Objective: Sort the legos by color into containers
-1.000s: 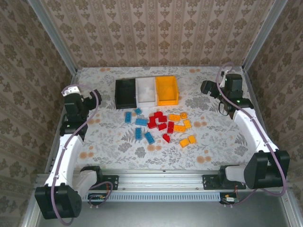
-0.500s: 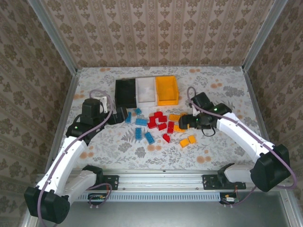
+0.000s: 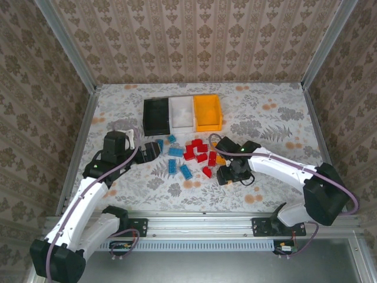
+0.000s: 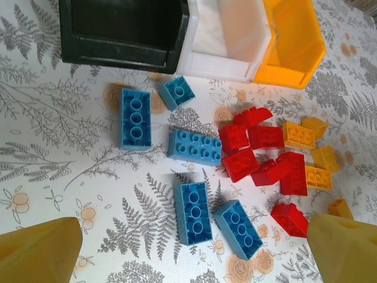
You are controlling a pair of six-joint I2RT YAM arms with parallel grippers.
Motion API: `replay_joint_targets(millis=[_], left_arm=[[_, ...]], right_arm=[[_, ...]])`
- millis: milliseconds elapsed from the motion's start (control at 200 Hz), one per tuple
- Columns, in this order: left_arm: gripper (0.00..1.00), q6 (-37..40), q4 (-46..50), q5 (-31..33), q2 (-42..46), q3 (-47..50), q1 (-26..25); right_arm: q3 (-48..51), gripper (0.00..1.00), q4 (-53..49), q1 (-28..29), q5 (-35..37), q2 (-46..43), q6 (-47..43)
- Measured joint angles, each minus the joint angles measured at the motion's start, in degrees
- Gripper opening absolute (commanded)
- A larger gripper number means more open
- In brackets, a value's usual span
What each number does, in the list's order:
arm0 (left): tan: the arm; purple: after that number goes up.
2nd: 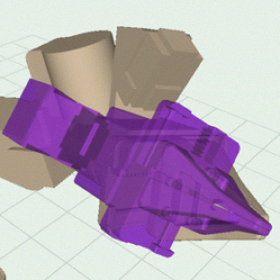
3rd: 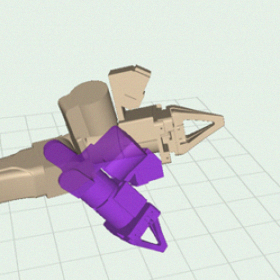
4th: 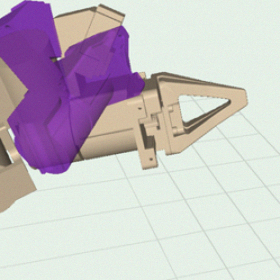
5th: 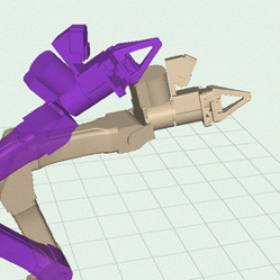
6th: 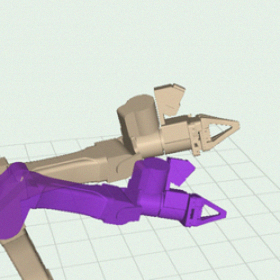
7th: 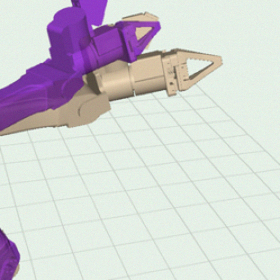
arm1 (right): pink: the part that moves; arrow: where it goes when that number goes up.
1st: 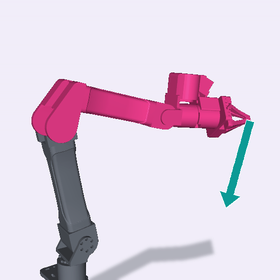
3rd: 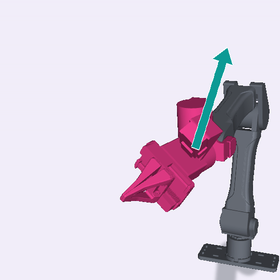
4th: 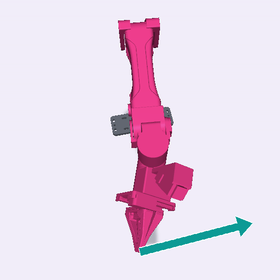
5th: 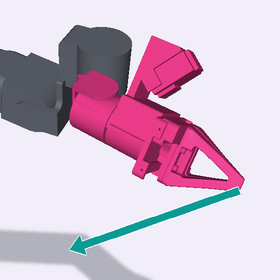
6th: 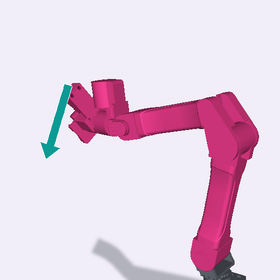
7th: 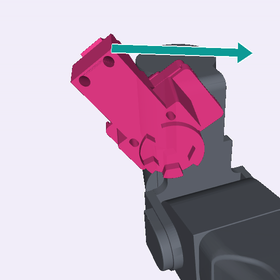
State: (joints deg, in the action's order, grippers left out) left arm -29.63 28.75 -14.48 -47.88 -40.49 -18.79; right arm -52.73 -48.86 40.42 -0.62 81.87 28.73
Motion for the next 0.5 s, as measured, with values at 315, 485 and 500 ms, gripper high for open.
replay_joint_targets(millis=[315,485,500], left_arm=[[1.0,-1.3,0.0,-0.3,0.0,0.9,0.0],[1.0,-1.7,0.0,-0.3,-0.1,1.3,0.0],[1.0,-1.7,0.0,-0.3,-0.2,1.3,0.0]], right_arm=[[0.0,0.63,2.4,0.0,2.3,5.7,-0.5],[-0.1,0.63,3.9,0.0,3.3,8.9,-1.1],[0.0,0.63,4.0,0.0,3.3,9.2,-1.2]])
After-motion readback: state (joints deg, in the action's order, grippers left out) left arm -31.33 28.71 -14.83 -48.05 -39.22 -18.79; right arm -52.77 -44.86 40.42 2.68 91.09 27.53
